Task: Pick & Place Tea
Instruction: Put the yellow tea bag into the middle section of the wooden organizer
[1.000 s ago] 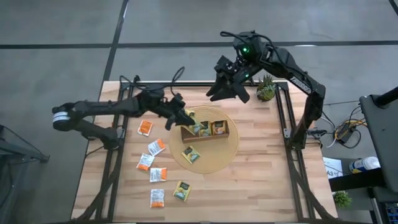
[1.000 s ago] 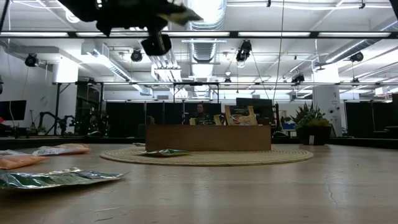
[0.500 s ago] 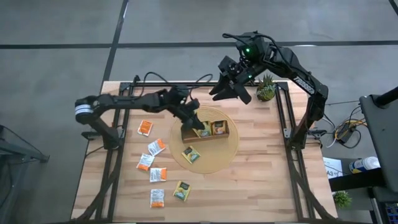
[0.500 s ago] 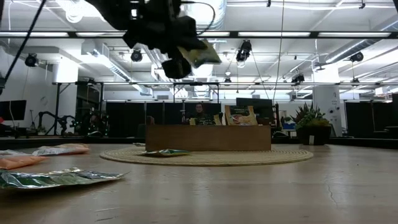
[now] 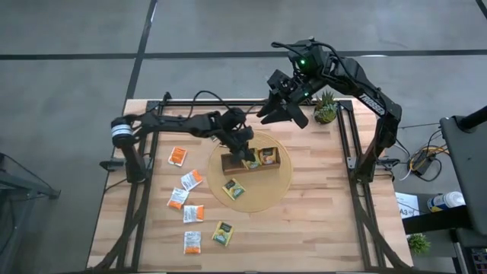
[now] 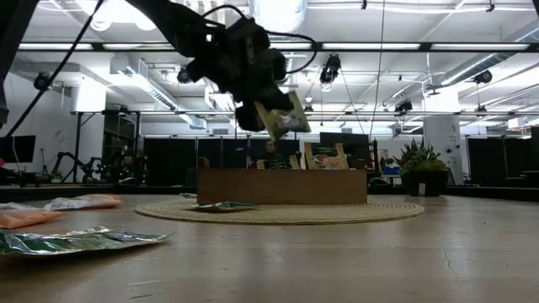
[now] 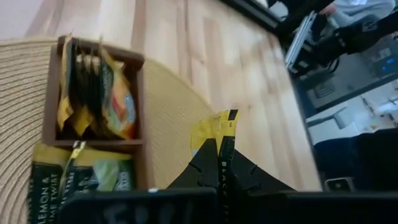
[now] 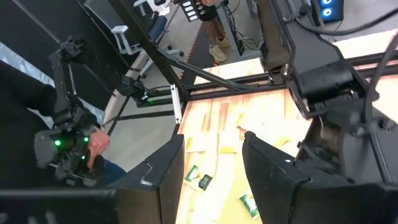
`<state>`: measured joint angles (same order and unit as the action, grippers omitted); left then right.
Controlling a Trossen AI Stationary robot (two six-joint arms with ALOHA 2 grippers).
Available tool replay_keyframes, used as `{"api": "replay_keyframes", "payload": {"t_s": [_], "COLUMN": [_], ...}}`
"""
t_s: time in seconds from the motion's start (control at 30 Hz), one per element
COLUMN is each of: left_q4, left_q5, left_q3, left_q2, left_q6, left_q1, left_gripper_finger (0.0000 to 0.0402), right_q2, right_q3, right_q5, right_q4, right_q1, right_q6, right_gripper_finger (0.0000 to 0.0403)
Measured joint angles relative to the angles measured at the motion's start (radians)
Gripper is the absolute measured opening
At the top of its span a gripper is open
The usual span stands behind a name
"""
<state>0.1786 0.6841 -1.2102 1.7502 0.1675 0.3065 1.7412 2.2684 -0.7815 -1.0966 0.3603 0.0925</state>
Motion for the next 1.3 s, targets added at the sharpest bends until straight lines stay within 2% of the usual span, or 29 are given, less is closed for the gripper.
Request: {"api": "replay_keyframes", "payload": {"t_s": [0.37,1.1,1.3], "left_q4": [0.039,0.059,0.061], "left_q5": [-0.076,-0.154,-0.160], "left_q3": [-0.002,0.002,0.002], "left_q2": [0.052,0.050,0.050], "left_q6": [-0.122,-0.170,-0.148], "left_q1": [0.011,0.030,0.031], "left_gripper_finger": [0.0000,0.0000,0.0016], "right_q2": [0.001,0.001,0.001], "right_q3": [0.000,0.000,0.000], "right_q5": [0.000,0.000,0.000], "right_q4": [-0.001,-0.030,-0.030], "right_q1": [0.000,0.000,0.000], "right_q6": [-0.013,-0.045,-0.045], "right_gripper_finger": [0.0160,0.0160,0.0160]}}
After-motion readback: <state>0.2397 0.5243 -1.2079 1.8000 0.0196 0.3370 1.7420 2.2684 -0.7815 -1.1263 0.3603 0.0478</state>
